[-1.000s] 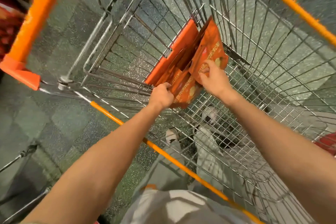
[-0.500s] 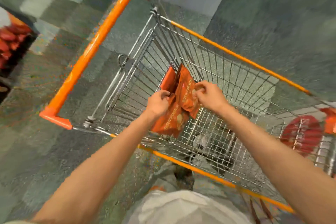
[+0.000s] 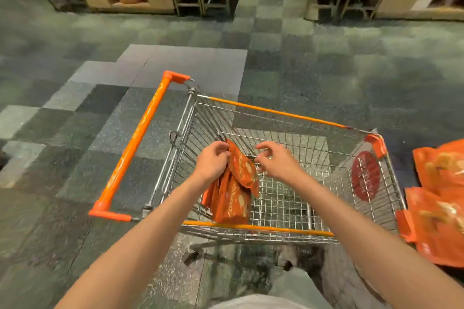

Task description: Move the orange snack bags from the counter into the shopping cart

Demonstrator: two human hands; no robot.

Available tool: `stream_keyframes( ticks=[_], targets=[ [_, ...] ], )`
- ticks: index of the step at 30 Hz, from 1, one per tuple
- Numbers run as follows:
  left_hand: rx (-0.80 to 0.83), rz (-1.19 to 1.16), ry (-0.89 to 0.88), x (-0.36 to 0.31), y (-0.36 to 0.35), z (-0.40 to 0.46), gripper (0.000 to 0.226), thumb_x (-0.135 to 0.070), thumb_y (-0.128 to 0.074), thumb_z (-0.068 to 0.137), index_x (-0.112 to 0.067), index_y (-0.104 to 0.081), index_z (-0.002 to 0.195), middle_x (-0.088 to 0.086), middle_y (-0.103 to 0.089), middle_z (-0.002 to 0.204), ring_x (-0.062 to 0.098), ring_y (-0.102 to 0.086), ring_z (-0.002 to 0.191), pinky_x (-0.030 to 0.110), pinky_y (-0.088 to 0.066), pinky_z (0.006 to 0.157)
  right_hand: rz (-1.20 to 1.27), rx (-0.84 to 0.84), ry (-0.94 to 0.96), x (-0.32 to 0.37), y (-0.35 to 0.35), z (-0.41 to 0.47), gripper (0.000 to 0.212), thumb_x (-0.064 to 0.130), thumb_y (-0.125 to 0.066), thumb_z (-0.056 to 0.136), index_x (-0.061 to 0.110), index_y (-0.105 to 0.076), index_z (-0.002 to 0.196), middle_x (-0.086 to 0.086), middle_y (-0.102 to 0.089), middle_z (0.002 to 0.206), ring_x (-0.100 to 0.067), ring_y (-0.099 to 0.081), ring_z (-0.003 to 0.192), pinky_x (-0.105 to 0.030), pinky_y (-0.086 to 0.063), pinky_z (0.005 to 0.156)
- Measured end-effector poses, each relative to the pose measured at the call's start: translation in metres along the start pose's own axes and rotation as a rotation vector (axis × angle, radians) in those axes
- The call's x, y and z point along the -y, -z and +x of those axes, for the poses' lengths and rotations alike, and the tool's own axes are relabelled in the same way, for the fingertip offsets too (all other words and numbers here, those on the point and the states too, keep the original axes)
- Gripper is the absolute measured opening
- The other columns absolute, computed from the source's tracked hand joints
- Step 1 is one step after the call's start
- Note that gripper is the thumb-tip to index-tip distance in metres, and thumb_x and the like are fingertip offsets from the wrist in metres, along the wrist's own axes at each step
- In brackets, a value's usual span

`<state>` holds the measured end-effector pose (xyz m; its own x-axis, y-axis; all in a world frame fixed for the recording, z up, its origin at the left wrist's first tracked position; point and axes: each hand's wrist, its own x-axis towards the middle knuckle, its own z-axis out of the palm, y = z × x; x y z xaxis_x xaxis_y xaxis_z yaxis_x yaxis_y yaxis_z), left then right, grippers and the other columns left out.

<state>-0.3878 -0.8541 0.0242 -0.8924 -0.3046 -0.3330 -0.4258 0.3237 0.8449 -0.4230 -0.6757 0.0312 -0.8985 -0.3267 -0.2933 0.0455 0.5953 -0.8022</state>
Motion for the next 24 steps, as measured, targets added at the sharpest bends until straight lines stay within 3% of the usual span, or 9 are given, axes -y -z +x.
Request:
stream_keyframes(
  ticks=[2,5,8,10,15,18,21,24],
  targets=[
    [0.04,0.007,-0.047,-0.012,-0.001,-0.007,0.022,-0.011,-0.055,0.091,-0.019,-0.062,0.111,0.001,-0.068,0.105,0.019,-0.065,0.096,0.033,-0.054,0.08,-0.007,-0.044,0.006,0.002,0.01,-0.021,0.032,0.018,-0.056,0.093,0.017,-0.054,0.125,0.006,-0.064,0.094,-0.01,-0.068,0.071,-0.025,-0.052,0.055],
    [0.077,0.01,-0.093,-0.031,-0.007,-0.012,0.022,-0.011,-0.055,0.091,-0.018,-0.061,0.111,0.0,-0.069,0.098,0.018,-0.068,0.084,0.028,-0.05,0.06,-0.022,-0.109,0.003,0.0,0.025,-0.046,0.032,0.017,-0.055,0.094,0.017,-0.054,0.126,0.003,-0.065,0.097,-0.018,-0.071,0.077,-0.026,-0.054,0.055],
    [0.138,-0.004,-0.157,-0.056,-0.028,-0.021,0.022,-0.008,-0.056,0.091,-0.018,-0.06,0.11,0.002,-0.069,0.098,0.015,-0.067,0.081,0.032,-0.053,0.066,-0.011,-0.189,-0.024,-0.01,0.05,-0.075,0.032,0.017,-0.054,0.094,0.017,-0.055,0.125,0.0,-0.064,0.098,-0.023,-0.07,0.081,-0.039,-0.059,0.07],
    [0.184,0.003,-0.205,-0.074,-0.046,-0.032,0.022,-0.007,-0.053,0.092,-0.021,-0.058,0.109,0.001,-0.069,0.099,0.015,-0.067,0.084,0.027,-0.05,0.065,0.005,-0.247,-0.038,-0.02,0.069,-0.093,0.032,0.018,-0.054,0.093,0.018,-0.055,0.125,0.001,-0.063,0.098,-0.022,-0.07,0.08,-0.043,-0.059,0.071],
    [0.325,0.05,-0.302,-0.111,-0.114,-0.074,0.025,-0.008,-0.05,0.093,-0.017,-0.059,0.115,0.003,-0.07,0.1,0.015,-0.068,0.085,0.032,-0.052,0.072,0.059,-0.442,-0.078,-0.057,0.125,-0.162,0.025,0.016,-0.055,0.09,0.016,-0.058,0.115,-0.002,-0.066,0.093,-0.014,-0.07,0.067,-0.035,-0.056,0.064],
    [0.397,0.037,-0.339,-0.124,-0.156,-0.107,0.026,-0.006,-0.048,0.093,-0.018,-0.059,0.114,0.005,-0.069,0.101,0.018,-0.067,0.087,0.035,-0.052,0.073,0.021,-0.538,-0.108,-0.082,0.152,-0.207,0.027,0.012,-0.055,0.088,0.014,-0.062,0.113,-0.007,-0.071,0.096,-0.01,-0.066,0.061,-0.016,-0.049,0.059],
    [0.449,0.01,-0.356,-0.135,-0.2,-0.147,0.024,-0.005,-0.05,0.092,-0.02,-0.057,0.107,0.008,-0.069,0.101,0.023,-0.067,0.089,0.039,-0.053,0.075,0.025,-0.576,-0.154,-0.111,0.176,-0.26,0.03,0.012,-0.055,0.087,0.014,-0.061,0.116,-0.008,-0.069,0.095,-0.021,-0.067,0.07,-0.023,-0.048,0.059],
    [0.506,0.0,-0.363,-0.141,-0.245,-0.185,0.024,-0.002,-0.051,0.089,-0.019,-0.059,0.105,0.011,-0.07,0.099,0.026,-0.068,0.088,0.041,-0.053,0.075,0.069,-0.619,-0.214,-0.135,0.199,-0.314,0.028,0.014,-0.056,0.09,0.015,-0.059,0.118,-0.004,-0.067,0.089,-0.017,-0.065,0.059,-0.024,-0.048,0.049]
  ],
)
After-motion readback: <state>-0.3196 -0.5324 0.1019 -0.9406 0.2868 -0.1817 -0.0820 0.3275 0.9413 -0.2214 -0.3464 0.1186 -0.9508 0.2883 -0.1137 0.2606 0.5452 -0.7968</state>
